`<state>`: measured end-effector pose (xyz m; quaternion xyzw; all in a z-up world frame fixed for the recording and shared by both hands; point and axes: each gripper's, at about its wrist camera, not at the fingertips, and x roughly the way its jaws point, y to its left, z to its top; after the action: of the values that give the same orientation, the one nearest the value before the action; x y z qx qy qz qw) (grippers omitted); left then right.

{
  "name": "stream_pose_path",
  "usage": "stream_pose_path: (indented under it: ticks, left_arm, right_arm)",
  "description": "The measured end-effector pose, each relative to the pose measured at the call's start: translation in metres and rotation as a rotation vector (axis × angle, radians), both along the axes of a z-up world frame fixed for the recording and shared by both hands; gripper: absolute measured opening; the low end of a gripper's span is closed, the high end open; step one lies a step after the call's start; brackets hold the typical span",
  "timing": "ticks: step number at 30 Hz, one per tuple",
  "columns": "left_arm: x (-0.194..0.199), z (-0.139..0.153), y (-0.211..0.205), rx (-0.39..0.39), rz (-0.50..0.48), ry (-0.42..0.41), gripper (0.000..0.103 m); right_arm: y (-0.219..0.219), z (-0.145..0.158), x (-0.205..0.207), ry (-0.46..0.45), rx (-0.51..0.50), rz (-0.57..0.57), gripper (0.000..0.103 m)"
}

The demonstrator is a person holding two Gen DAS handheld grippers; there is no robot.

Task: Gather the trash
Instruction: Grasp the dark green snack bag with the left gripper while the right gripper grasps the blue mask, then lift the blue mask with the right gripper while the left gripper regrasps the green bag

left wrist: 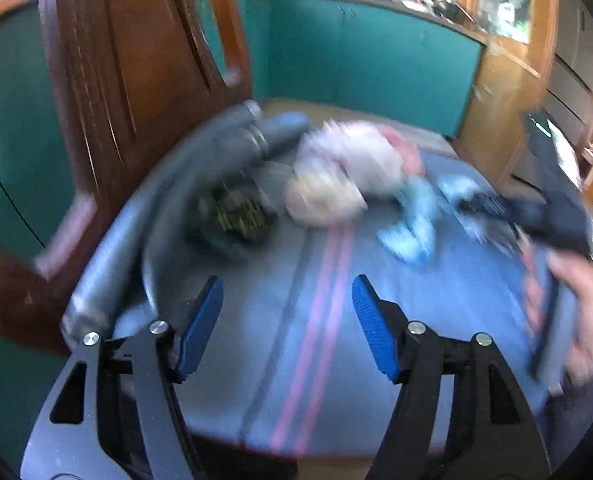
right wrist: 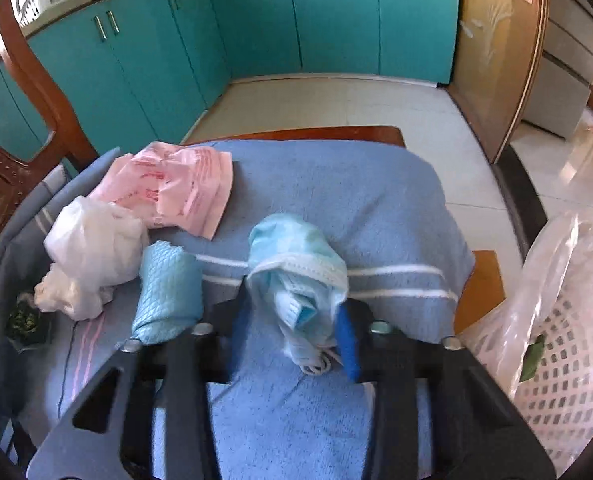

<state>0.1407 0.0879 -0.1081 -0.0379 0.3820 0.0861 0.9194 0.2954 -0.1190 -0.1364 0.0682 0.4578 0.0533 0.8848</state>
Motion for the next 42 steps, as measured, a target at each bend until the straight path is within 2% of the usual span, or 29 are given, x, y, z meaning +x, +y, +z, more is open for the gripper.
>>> stream_pose_path:
  ticks: [3, 6, 9, 12, 14, 16, 17, 20, 24, 26, 28, 32, 37, 39, 41, 42]
  left_arm:
    - [0.032, 0.002, 0.006, 0.041, 0.030, 0.000, 0.068]
    - [0.065, -0.013, 0.006, 0.114, 0.053, 0.090, 0.061]
    - [0.082, -0.030, 0.006, 0.166, 0.049, 0.162, 0.058]
    - [0.086, -0.038, 0.006, 0.228, 0.048, 0.171, 0.054]
    - [0.086, -0.041, 0.009, 0.246, 0.048, 0.173, 0.036]
    - [0.083, -0.041, 0.012, 0.243, 0.051, 0.175, 0.030]
    - [0.080, -0.039, 0.015, 0.221, 0.052, 0.169, 0.023]
    - [0.066, -0.033, 0.021, 0.128, 0.058, 0.147, 0.020]
    - [0.040, -0.020, 0.013, 0.046, 0.038, 0.096, 0.019]
    - [0.019, -0.011, 0.000, -0.021, -0.017, 0.078, 0.019]
    - [0.007, -0.005, -0.014, -0.052, -0.074, 0.062, 0.019]
    - [-0.010, -0.003, -0.047, -0.041, -0.191, 0.069, 0.020]
    - [-0.011, -0.017, -0.048, -0.049, -0.181, 0.113, 0.023]
    - [-0.013, -0.018, -0.045, -0.071, -0.163, 0.115, 0.029]
    - [-0.012, -0.021, -0.043, -0.063, -0.155, 0.119, 0.041]
    - [-0.011, -0.022, -0.043, -0.055, -0.152, 0.115, 0.044]
  right_arm:
    - [-0.005, 0.006, -0.016, -0.019, 0.072, 0.037, 0.032]
    - [-0.006, 0.014, -0.034, -0.031, 0.127, 0.096, 0.032]
    - [-0.009, 0.022, -0.054, -0.047, 0.167, 0.141, 0.033]
    - [-0.015, 0.028, -0.072, -0.068, 0.203, 0.184, 0.033]
    - [-0.017, 0.030, -0.083, -0.079, 0.205, 0.192, 0.034]
    - [-0.020, 0.029, -0.086, -0.074, 0.224, 0.193, 0.034]
    - [-0.021, 0.028, -0.087, -0.071, 0.228, 0.191, 0.034]
    - [-0.023, 0.027, -0.085, -0.072, 0.234, 0.187, 0.034]
    - [-0.025, 0.030, -0.089, -0.082, 0.246, 0.189, 0.034]
    - [-0.025, 0.031, -0.090, -0.088, 0.249, 0.190, 0.034]
    - [-0.026, 0.031, -0.092, -0.089, 0.248, 0.191, 0.034]
    - [-0.025, 0.029, -0.096, -0.088, 0.236, 0.198, 0.034]
    - [-0.020, 0.020, -0.097, -0.061, 0.197, 0.216, 0.034]
    - [-0.017, 0.019, -0.098, -0.063, 0.179, 0.224, 0.034]
    - [-0.011, 0.017, -0.099, -0.060, 0.143, 0.239, 0.035]
    - [-0.010, 0.016, -0.100, -0.059, 0.134, 0.241, 0.036]
